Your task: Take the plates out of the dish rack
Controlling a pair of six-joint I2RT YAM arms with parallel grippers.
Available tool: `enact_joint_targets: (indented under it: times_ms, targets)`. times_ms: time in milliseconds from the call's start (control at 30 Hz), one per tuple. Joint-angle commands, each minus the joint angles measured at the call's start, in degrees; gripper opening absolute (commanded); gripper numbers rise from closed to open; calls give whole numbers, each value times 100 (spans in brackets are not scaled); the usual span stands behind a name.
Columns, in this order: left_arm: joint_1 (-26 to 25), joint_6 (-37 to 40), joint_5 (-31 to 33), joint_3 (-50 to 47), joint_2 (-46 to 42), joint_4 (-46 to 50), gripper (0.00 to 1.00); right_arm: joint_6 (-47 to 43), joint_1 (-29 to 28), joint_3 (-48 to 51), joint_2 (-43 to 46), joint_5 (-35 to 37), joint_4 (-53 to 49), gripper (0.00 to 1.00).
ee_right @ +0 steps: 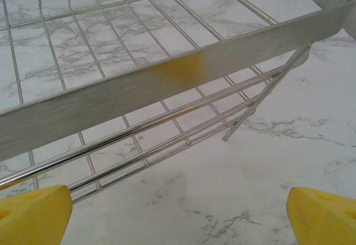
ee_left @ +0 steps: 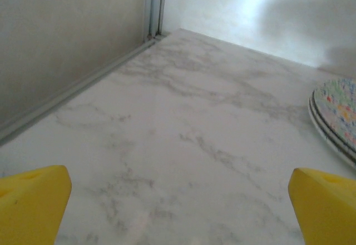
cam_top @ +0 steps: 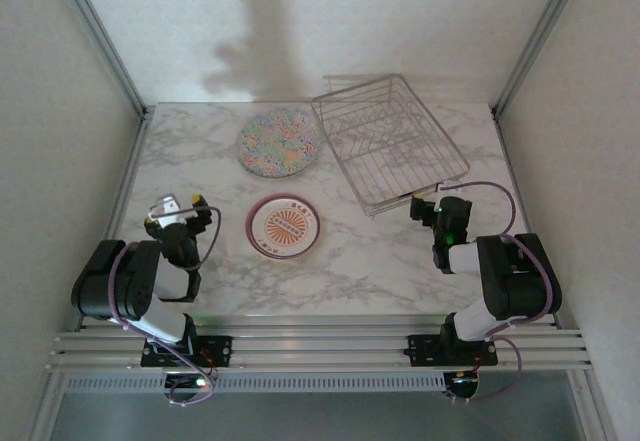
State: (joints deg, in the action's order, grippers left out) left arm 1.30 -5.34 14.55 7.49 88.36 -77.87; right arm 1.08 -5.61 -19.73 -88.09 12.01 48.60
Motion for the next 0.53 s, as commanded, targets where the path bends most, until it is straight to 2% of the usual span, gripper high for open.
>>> enact_joint_targets:
  times_ms: [0, 500]
  targets:
    - [17, 20, -179, 388, 12, 20, 99, 120, 16, -176, -54, 126, 208, 99]
    - [2, 33, -171, 377, -7, 26, 100, 125, 38, -171, -50, 91, 211, 99]
